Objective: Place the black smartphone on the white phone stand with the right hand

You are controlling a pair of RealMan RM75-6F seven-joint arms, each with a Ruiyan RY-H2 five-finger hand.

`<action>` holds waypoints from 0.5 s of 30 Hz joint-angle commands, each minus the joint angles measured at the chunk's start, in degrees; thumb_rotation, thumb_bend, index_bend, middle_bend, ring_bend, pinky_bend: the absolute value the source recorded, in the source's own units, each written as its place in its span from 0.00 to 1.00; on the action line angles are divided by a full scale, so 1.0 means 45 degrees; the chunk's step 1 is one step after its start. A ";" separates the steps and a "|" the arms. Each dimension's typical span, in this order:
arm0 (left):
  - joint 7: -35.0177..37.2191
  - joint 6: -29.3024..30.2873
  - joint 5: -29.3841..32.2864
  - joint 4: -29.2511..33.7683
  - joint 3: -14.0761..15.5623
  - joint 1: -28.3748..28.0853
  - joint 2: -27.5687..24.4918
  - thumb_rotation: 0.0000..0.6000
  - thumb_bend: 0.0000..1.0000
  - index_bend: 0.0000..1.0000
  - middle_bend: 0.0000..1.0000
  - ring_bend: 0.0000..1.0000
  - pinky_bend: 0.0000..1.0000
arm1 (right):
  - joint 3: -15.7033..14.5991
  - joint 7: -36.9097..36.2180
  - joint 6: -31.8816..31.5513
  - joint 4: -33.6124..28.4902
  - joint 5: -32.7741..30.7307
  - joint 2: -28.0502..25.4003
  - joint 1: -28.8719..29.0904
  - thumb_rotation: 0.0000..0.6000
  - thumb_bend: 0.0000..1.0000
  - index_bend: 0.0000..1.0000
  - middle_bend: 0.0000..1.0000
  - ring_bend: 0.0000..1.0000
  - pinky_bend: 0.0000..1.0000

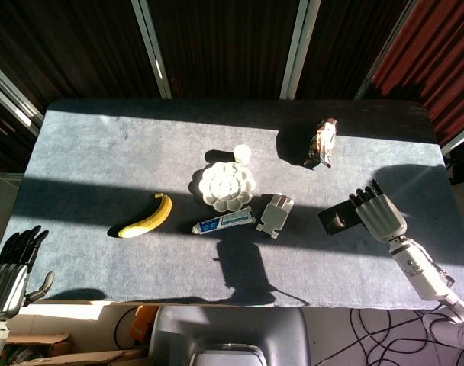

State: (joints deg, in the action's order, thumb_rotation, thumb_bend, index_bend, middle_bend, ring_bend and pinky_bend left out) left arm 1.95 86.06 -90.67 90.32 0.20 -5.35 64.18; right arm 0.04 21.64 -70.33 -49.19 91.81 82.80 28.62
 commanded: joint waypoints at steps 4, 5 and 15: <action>0.0084 0.0022 -0.0040 0.0000 0.0014 0.0006 -0.0034 1.00 0.38 0.00 0.00 0.00 0.00 | 0.0277 0.2132 -0.0131 -0.1561 0.0497 -0.0820 0.0642 1.00 0.37 1.00 0.73 0.49 0.32; 0.0104 0.0044 -0.0063 -0.0005 0.0020 0.0014 -0.0042 1.00 0.38 0.00 0.00 0.00 0.00 | 0.0332 0.2564 -0.0065 -0.1829 0.0587 -0.0936 0.0799 1.00 0.37 1.00 0.73 0.49 0.32; 0.0382 0.0191 -0.0061 -0.0074 -0.0016 0.0072 -0.0118 1.00 0.38 0.00 0.00 0.00 0.00 | 0.0871 0.5061 0.1668 -0.4035 0.0591 -0.1123 0.2240 1.00 0.37 1.00 0.73 0.49 0.33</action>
State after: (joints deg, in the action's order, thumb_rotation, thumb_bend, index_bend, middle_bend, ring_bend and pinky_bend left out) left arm 3.56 86.82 -90.92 90.02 0.16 -5.08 63.70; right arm 3.27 43.07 -64.27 -66.15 94.62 77.46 37.38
